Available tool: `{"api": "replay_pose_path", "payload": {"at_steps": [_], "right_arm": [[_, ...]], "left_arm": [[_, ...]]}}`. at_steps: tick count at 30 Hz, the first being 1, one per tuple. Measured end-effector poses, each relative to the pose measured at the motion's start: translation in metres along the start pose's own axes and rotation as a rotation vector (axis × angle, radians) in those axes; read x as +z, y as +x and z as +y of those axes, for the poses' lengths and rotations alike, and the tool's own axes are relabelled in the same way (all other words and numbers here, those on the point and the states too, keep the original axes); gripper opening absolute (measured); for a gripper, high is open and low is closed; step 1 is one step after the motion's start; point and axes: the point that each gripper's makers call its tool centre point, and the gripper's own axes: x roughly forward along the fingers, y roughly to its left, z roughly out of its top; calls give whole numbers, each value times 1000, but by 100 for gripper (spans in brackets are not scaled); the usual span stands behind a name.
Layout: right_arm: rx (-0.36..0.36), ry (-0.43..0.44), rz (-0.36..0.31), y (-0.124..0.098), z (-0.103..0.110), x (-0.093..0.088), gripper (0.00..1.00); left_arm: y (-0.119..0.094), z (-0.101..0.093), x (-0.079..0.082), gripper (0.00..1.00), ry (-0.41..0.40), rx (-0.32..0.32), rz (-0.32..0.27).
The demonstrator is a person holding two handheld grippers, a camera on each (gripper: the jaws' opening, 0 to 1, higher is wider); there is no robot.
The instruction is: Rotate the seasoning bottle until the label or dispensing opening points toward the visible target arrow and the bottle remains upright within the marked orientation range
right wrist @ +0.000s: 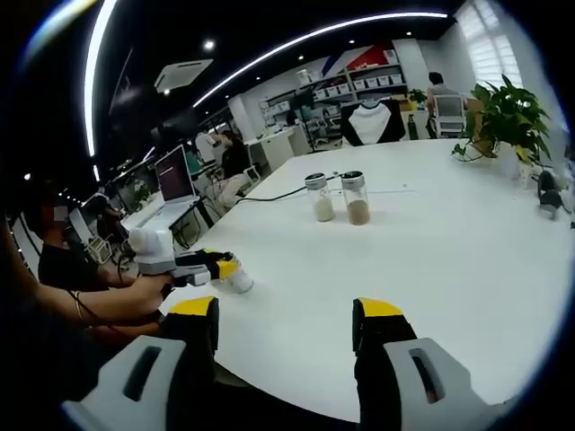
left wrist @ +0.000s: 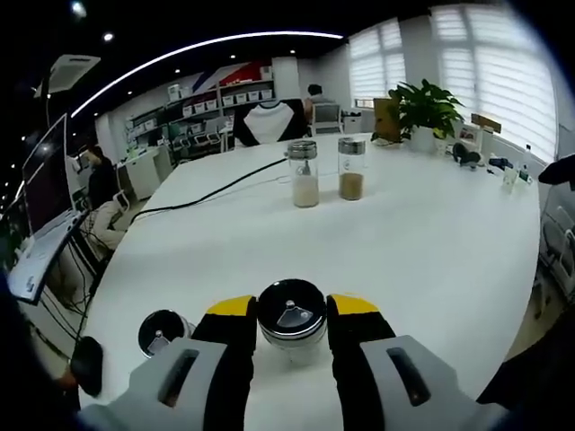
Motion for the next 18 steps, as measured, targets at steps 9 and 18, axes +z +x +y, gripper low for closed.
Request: {"api": "replay_pose_path", "payload": {"at_steps": [9, 18], "right_arm": [[12, -11, 6, 3, 0, 2, 59], [58, -30, 18, 15, 9, 5, 59]], "left_arm": [[-15, 3, 7, 41, -25, 0, 6], [-53, 6, 23, 43, -47, -36, -68]]}}
